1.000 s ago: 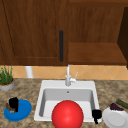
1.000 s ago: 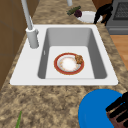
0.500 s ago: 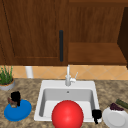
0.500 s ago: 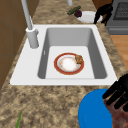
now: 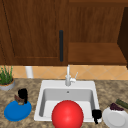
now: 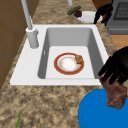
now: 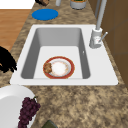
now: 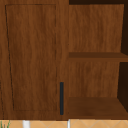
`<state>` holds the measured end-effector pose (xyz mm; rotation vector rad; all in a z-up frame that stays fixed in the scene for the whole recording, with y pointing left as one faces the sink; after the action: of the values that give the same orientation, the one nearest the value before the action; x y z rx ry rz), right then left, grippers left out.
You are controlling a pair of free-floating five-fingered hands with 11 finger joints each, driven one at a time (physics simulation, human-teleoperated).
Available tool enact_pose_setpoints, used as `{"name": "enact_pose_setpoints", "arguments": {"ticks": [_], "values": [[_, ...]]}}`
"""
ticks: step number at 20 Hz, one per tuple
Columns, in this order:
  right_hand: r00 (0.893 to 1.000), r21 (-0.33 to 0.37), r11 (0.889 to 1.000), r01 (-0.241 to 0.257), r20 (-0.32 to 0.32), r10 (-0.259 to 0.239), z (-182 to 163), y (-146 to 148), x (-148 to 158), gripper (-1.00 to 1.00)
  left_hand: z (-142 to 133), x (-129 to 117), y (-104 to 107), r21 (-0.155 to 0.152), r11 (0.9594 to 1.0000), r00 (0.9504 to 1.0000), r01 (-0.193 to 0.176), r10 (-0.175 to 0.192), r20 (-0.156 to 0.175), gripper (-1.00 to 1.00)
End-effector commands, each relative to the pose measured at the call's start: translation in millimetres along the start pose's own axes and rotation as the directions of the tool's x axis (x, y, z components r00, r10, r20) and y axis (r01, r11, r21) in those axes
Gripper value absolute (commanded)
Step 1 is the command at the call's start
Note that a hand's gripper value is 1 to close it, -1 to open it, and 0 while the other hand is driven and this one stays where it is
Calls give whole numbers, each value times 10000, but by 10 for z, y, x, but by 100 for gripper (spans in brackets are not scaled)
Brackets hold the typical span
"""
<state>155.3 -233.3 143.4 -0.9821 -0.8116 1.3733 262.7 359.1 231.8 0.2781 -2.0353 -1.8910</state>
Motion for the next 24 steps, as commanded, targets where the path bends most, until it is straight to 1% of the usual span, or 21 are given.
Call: {"name": "enact_pose_setpoints", "arguments": {"ticks": [1, 6, 8, 11, 14, 15, 19, 24], "values": [[10000, 0, 10000, 0, 0, 0, 0, 0, 0, 0, -235, 103, 62, 33, 9998, 9990, 201, -202, 388, 100], [10000, 0, 10000, 0, 0, 0, 0, 0, 0, 0, -555, 240, 103, 83, 9997, 9991, 237, -240, 350, 100], [10000, 0, 10000, 0, 0, 0, 0, 0, 0, 0, -687, 295, 101, 91, 9995, 9991, 317, -320, 285, 100], [10000, 0, 10000, 0, 0, 0, 0, 0, 0, 0, -876, 376, 112, 128, 9994, 9990, 320, -324, 303, 100], [10000, 0, 10000, 0, 0, 0, 0, 0, 0, 0, -1070, 457, 118, 89, 9995, 9991, 312, -314, 299, 100], [10000, 0, 10000, 0, 0, 0, 0, 0, 0, 0, -1134, 484, 115, 33, 9996, 9992, 277, -278, 278, 100], [10000, 0, 10000, 0, 0, 0, 0, 0, 0, 0, -1413, 560, 68, -102, 9995, 9996, 291, -291, 27, 100], [10000, 0, 10000, 0, 0, 0, 0, 0, 0, 0, -1766, 659, 10, -137, 9995, 9996, 296, -296, 9, 100]]}}
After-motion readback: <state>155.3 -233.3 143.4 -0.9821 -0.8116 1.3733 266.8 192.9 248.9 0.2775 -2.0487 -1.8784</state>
